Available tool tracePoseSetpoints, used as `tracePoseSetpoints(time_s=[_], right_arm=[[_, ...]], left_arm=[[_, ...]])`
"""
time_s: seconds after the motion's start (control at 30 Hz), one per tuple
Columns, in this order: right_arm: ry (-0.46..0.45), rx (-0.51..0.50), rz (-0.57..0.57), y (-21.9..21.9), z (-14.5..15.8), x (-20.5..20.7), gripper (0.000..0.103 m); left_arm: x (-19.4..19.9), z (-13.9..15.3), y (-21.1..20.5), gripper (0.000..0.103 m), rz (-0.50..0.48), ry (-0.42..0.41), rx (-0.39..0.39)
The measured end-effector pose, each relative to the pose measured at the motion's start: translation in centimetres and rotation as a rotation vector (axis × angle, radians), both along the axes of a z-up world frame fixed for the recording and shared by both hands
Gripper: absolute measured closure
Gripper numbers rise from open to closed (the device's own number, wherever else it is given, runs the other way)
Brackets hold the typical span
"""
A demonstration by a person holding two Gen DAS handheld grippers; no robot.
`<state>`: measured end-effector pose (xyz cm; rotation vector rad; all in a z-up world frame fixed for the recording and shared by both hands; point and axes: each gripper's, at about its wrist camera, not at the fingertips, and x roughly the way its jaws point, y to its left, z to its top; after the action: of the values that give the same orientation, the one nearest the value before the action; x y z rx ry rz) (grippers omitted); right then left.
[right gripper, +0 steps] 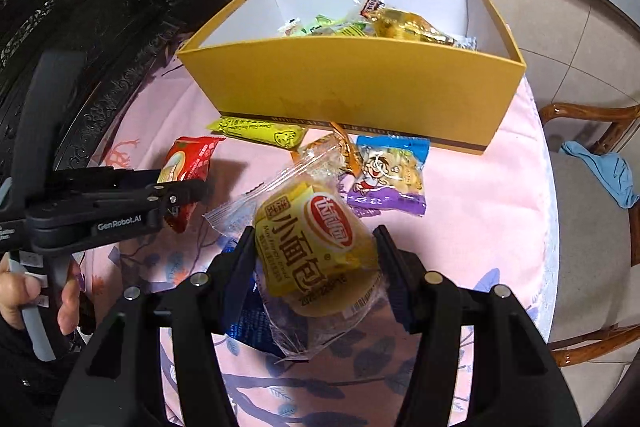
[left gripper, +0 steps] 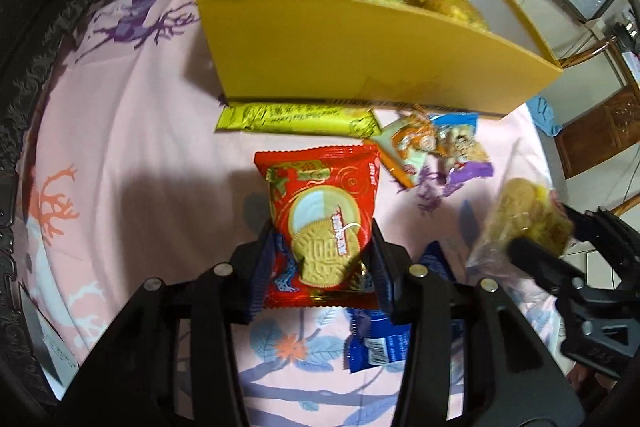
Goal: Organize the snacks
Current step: 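Lower both held snacks into the yellow box and release them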
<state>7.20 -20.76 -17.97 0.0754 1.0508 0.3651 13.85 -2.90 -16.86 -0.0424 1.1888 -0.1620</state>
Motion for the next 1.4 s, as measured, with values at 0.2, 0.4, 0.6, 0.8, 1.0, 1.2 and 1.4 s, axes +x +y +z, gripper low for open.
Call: tracePoseSetpoints(time_s=[0.2, 0.4, 0.6, 0.8, 1.0, 1.2, 1.4], right_arm=[[-0.068, -0.009, -0.028, -0.1, 2.8, 1.5, 0.044], [-0.166, -0.015, -0.062, -0.5, 6.8, 5.2, 0.044], [-0.225, -0.002, -0.098, -1.3, 9.6, 9.2, 0.044], [-0.239, -0.009, -0.119, -2.1, 10.3, 11.0, 0.044], [-0.272, -0.025, -0.165, -2.4, 11.1, 12.6, 0.043], [-0.291, -0.037, -0.191, -2.9, 12.0, 13.0, 0.028], [-0.259, -0.026, -0.189, -3.1, 11.3, 12.5, 0.028]], left_arm=[[2.5, 2.9, -0.3, 0.059, -0.009, -0.057, -0.016], [6.9, 6.5, -0.7, 0.059, -0.004, -0.128, -0.014], [10.8, 9.6, -1.0, 0.059, 0.003, -0.185, -0.012], [12.7, 11.4, -1.5, 0.059, -0.008, -0.216, -0.001], [14.6, 11.7, -2.1, 0.031, -0.018, -0.206, 0.021], [15.2, 12.4, -1.5, 0.003, 0.024, -0.230, 0.025], [14.8, 11.8, -0.9, 0.004, 0.040, -0.218, 0.017]])
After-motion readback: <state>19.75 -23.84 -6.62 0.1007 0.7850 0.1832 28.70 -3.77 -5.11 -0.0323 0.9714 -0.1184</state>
